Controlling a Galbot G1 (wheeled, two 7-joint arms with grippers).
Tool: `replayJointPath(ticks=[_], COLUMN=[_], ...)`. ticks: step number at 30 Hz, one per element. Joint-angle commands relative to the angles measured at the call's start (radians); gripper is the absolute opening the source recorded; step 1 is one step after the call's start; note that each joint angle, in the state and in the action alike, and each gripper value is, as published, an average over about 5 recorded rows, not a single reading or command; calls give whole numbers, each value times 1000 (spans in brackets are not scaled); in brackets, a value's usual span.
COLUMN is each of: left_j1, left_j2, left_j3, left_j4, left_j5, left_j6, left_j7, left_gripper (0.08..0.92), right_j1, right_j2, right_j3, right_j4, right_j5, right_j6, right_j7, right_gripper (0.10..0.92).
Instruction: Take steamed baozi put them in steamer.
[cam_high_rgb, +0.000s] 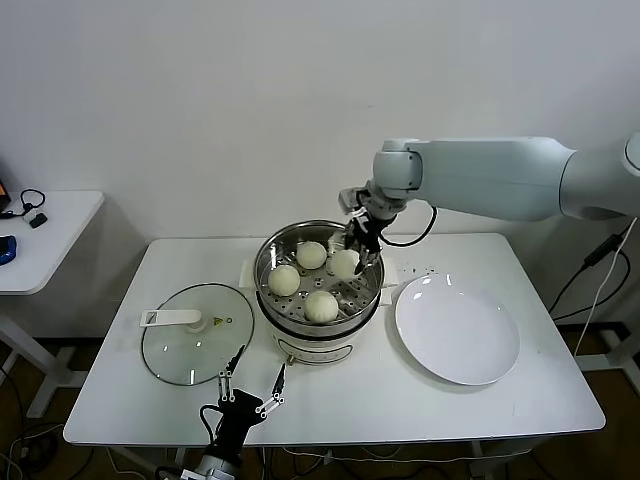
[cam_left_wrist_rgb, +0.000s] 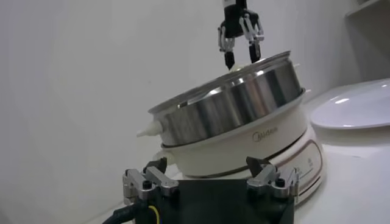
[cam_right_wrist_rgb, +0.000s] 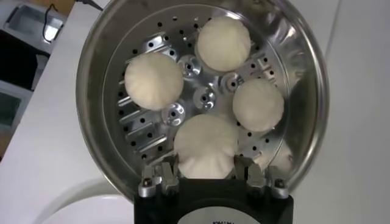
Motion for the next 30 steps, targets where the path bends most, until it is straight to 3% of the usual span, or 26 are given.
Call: replayJointPath(ticks=[1, 15, 25, 30], left_j1=[0, -3, 1, 3], left_j2=[-49, -49, -49, -49], left_j3=[-1, -2, -3, 1], left_j4=[2, 2, -4, -7], left_j5=[0, -4, -3, -2], left_j6=[-1, -3, -4, -2], left_j7=[0, 1, 0, -1], left_gripper=[823, 823, 823, 823], right_j1=[-63, -63, 1, 64], right_j2=[5, 1, -22, -68], right_j3=[23, 21, 3, -12], right_j4=[-21, -18, 3, 44], right_j5=[-42, -50, -3, 28], right_j6=[-5, -3, 12, 13], right_j7=[8, 32, 36, 52], right_gripper=[628, 629, 811, 822])
